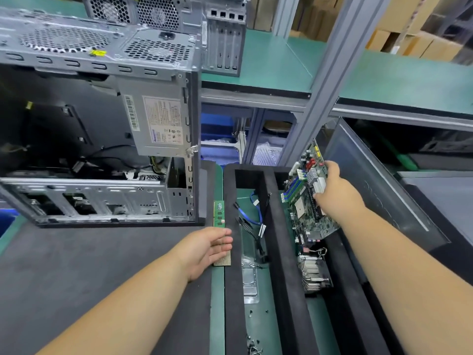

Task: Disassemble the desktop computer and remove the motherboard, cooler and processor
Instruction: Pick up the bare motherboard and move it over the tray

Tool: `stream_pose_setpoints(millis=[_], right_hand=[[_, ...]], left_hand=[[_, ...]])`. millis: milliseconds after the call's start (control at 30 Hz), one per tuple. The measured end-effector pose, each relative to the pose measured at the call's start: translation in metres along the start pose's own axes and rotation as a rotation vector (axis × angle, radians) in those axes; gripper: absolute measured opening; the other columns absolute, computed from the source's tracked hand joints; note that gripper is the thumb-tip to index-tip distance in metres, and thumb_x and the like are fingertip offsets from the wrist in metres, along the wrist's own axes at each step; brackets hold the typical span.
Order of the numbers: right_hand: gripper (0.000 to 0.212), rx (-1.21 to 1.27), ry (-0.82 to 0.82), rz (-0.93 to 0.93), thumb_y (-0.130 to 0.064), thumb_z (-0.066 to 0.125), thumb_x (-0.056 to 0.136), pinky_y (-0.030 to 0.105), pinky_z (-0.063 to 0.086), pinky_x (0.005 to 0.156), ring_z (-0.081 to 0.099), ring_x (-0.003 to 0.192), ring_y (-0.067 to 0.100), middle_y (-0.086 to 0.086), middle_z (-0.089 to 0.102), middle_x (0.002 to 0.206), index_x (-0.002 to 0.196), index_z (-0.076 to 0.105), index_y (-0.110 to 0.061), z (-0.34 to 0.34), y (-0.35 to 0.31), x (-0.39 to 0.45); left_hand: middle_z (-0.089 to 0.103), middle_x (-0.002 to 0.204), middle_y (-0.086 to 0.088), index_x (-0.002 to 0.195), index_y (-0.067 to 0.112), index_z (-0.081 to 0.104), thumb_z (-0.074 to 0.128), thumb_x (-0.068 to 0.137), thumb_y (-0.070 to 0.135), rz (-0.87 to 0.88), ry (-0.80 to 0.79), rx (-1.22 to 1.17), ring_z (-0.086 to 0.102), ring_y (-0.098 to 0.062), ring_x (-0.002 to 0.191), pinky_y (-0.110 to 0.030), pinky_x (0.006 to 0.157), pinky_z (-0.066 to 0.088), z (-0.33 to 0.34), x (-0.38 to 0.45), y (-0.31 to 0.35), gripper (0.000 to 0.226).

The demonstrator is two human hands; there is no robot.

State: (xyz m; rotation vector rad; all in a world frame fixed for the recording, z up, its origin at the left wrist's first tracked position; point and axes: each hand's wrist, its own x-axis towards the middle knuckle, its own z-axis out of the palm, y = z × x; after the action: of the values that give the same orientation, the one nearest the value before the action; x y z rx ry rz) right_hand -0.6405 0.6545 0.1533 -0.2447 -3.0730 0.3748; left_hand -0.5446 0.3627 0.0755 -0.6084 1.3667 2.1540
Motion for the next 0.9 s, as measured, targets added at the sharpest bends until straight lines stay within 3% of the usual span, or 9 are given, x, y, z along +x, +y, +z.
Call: stream_pose_setpoints(millis=[133,367,533,600,667,700,900], right_hand=[[0.080,0.071,-0.048,0.017,-0.018,0.068,0.087,0.035,0.045,0.053,0.057,0.061,0.026,0.010,0.060,0.078,0.146,0.014,-0.023,0.004,-0.001,0.019],[0.079,0.138,-0.126,0.023,-0.018,0.071,0.085,0.033,0.044,0.045,0.059,0.054,0.029,0.009,0.059,0.078,0.139,0.017,-0.035,0.013,0.009,0.028],[0.086,0.096,-0.172,0.038,-0.019,0.071,0.087,0.030,0.041,0.045,0.060,0.056,0.025,0.006,0.059,0.081,0.149,0.011,-0.029,0.018,0.015,0.027],[0.089,0.016,-0.185,0.023,-0.019,0.069,0.088,0.031,0.043,0.052,0.063,0.069,0.028,0.014,0.062,0.099,0.152,0.008,-0.023,0.016,0.012,0.029],[0.089,-0.067,-0.196,0.037,-0.020,0.067,0.090,0.036,0.049,0.069,0.062,0.097,0.036,0.021,0.046,0.135,0.155,0.005,-0.015,0.013,0.006,0.029],[0.088,-0.105,-0.193,0.035,-0.022,0.065,0.091,0.039,0.049,0.078,0.058,0.108,0.039,0.022,0.036,0.144,0.155,0.006,-0.011,0.011,0.002,0.028],[0.090,-0.148,-0.203,0.071,-0.040,0.062,0.090,0.046,0.035,0.107,0.025,0.141,0.040,0.019,0.010,0.159,0.155,0.009,-0.010,0.016,-0.008,0.012]], left_hand=[[0.066,0.096,-0.011,0.106,0.006,0.065,0.058,0.093,0.014,0.017,0.004,-0.028,0.065,-0.025,0.094,-0.031,0.085,0.052,-0.007,-0.001,0.003,0.017],[0.065,0.098,-0.010,0.114,0.006,0.063,0.058,0.093,0.016,0.054,0.035,-0.008,0.065,-0.021,0.093,-0.030,0.088,0.052,-0.012,-0.003,0.003,0.023],[0.065,0.105,-0.013,0.117,0.004,0.061,0.059,0.093,0.014,0.071,0.064,-0.019,0.064,-0.023,0.095,-0.030,0.086,0.052,-0.013,-0.007,0.001,0.026],[0.065,0.106,-0.014,0.116,0.004,0.062,0.059,0.093,0.014,0.081,0.067,-0.018,0.063,-0.024,0.096,-0.030,0.087,0.052,-0.012,-0.008,0.001,0.025],[0.065,0.106,-0.013,0.115,0.004,0.062,0.058,0.094,0.013,0.097,0.073,0.002,0.063,-0.023,0.095,-0.030,0.087,0.052,-0.013,-0.010,0.001,0.024],[0.065,0.105,-0.012,0.114,0.005,0.062,0.057,0.094,0.012,0.110,0.077,0.025,0.063,-0.022,0.094,-0.029,0.085,0.052,-0.013,-0.011,0.000,0.022],[0.066,0.094,-0.006,0.105,0.012,0.064,0.051,0.096,0.007,0.224,0.178,0.216,0.061,-0.015,0.080,-0.025,0.074,0.051,-0.026,-0.015,-0.002,0.016]])
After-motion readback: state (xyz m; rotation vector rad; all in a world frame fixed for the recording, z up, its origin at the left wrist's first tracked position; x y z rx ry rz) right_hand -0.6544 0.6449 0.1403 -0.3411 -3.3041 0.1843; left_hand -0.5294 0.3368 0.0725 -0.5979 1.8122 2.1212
